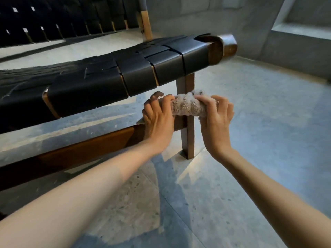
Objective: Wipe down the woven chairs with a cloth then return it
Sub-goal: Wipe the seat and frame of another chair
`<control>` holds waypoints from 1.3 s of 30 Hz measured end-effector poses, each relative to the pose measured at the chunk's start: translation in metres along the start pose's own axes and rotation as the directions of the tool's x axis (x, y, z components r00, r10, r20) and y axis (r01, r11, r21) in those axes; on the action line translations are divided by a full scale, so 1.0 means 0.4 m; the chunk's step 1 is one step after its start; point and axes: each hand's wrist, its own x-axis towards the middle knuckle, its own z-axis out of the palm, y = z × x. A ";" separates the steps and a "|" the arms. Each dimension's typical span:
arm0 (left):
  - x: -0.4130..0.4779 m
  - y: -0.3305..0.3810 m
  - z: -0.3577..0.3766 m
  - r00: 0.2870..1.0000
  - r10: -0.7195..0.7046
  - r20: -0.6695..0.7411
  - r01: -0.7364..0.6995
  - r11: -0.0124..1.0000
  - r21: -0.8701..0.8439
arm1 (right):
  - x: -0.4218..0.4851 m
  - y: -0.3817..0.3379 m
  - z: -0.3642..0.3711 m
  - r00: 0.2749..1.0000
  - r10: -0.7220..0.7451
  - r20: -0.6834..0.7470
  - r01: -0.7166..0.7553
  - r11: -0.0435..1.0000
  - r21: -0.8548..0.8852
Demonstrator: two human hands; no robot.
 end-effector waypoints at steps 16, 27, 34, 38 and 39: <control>0.058 0.093 0.043 0.889 -0.334 0.315 0.443 0.448 -0.777 | 0.095 0.021 0.021 0.740 0.263 0.619 -0.618 0.628 0.473; 0.118 0.104 0.003 0.937 -0.227 0.265 0.336 0.384 -0.860 | 0.187 -0.032 -0.001 0.837 0.155 0.525 -0.505 0.588 0.631; 0.078 0.080 0.090 0.969 -0.217 0.115 0.220 0.563 -0.797 | 0.139 0.007 0.031 0.831 0.203 0.518 -0.517 0.626 0.584; 0.011 0.039 0.143 0.990 -0.122 0.075 0.139 0.685 -0.715 | 0.051 0.049 0.037 0.753 0.254 0.606 -0.624 0.569 0.536; -0.002 0.038 0.147 0.992 -0.115 0.054 0.121 0.714 -0.690 | 0.026 0.055 0.038 0.738 0.268 0.619 -0.642 0.561 0.523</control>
